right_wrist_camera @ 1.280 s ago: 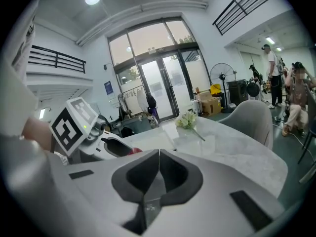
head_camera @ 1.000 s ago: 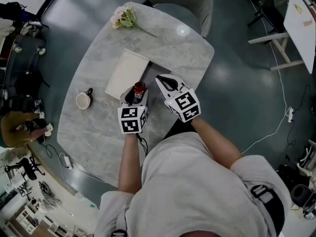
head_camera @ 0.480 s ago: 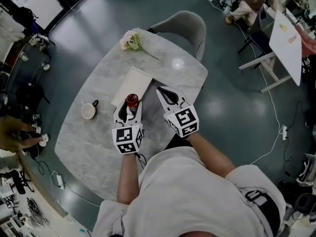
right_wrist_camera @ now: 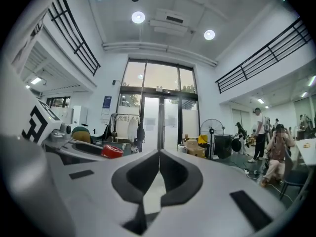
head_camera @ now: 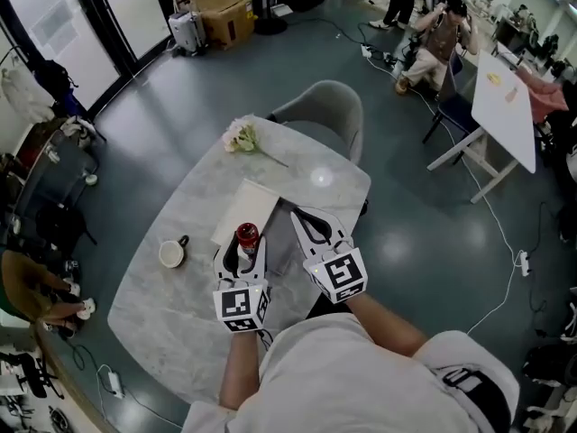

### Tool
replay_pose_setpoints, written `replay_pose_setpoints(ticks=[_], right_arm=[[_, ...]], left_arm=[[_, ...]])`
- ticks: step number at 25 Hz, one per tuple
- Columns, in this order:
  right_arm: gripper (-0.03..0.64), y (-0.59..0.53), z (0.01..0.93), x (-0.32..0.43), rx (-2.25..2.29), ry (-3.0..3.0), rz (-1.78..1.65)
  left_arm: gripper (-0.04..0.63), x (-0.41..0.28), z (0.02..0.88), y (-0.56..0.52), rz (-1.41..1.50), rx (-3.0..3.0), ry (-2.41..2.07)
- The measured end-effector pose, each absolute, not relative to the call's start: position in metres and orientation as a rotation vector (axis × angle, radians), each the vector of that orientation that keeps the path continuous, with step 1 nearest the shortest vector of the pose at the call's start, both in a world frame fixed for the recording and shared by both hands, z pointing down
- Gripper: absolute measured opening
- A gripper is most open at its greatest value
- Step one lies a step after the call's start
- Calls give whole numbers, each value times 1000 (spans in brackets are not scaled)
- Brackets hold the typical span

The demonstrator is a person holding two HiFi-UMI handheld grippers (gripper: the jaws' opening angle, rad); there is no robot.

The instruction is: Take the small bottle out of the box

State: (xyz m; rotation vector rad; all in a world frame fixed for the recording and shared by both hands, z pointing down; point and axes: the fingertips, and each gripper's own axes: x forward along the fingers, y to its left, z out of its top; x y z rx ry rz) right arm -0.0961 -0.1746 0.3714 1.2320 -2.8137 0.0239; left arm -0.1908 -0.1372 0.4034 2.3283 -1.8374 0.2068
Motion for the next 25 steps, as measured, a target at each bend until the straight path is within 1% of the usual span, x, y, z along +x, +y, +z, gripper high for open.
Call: replay_pose_setpoints(ticks=[19, 25], right_arm=[[25, -159, 365, -66, 1326, -2775, -27], [25, -159, 369, -69, 1314, -2768, -29]], left_arm=[[219, -175, 382, -127, 156, 2409, -1843], [219, -178, 384, -128, 153, 2403, -1851]])
